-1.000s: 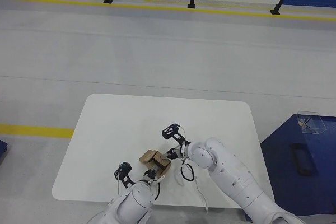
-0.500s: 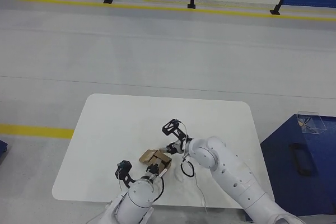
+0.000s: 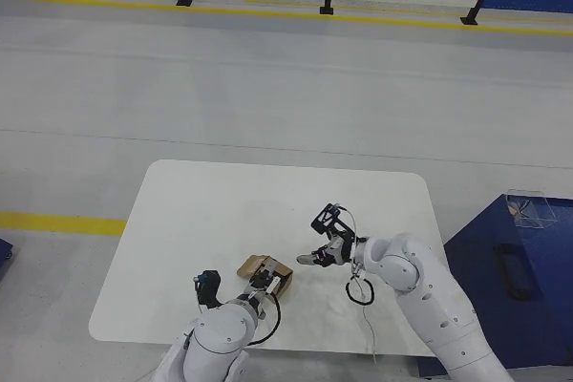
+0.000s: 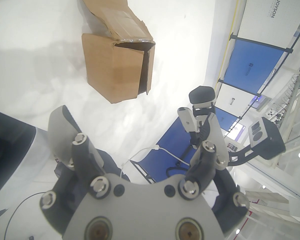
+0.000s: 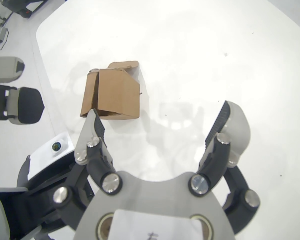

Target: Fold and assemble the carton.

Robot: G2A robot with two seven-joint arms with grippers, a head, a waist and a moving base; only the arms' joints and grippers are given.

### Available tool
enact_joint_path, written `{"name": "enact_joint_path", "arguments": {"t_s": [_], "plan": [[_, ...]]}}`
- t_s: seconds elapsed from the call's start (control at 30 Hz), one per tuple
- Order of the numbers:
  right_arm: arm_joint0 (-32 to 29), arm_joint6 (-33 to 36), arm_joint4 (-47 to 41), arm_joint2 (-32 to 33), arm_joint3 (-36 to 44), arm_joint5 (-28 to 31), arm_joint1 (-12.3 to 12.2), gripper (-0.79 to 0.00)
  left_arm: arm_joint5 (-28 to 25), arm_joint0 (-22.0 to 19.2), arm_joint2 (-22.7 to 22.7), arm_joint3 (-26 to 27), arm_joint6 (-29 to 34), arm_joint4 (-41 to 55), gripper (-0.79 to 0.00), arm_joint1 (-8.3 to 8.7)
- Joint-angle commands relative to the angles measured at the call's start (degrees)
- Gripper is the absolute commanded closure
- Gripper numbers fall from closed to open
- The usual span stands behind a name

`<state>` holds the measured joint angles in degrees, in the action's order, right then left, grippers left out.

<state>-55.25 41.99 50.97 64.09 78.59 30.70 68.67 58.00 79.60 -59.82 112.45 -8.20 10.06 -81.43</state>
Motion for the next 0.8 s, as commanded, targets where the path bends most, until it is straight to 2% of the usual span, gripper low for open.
{"name": "enact_joint_path", "arguments": {"t_s": [0.0,0.1,0.3,0.37,0.5,0.77], "plan": [[0.03,0.16,0.04,-0.05,-0.02,0.1,0.01,-0.785,0.0,0.0,0.0,0.0,0.0,0.0,-0.785,0.0],[-0.81,-0.1,0.83,-0.48,-0.07,0.23,-0.04,-0.785,0.0,0.0,0.0,0.0,0.0,0.0,-0.785,0.0],[-3.24,-2.56,7.09,-1.81,-1.11,11.12,-1.02,-0.785,0.0,0.0,0.0,0.0,0.0,0.0,-0.785,0.0],[-3.46,-3.78,8.67,-1.51,-1.86,13.05,-1.34,-0.785,0.0,0.0,0.0,0.0,0.0,0.0,-0.785,0.0],[-3.34,-6.14,12.59,-2.99,-2.03,10.21,-1.16,-0.785,0.0,0.0,0.0,0.0,0.0,0.0,-0.785,0.0],[1.11,-9.65,16.31,-9.63,-6.53,1.96,1.06,-0.785,0.0,0.0,0.0,0.0,0.0,0.0,-0.785,0.0]]}}
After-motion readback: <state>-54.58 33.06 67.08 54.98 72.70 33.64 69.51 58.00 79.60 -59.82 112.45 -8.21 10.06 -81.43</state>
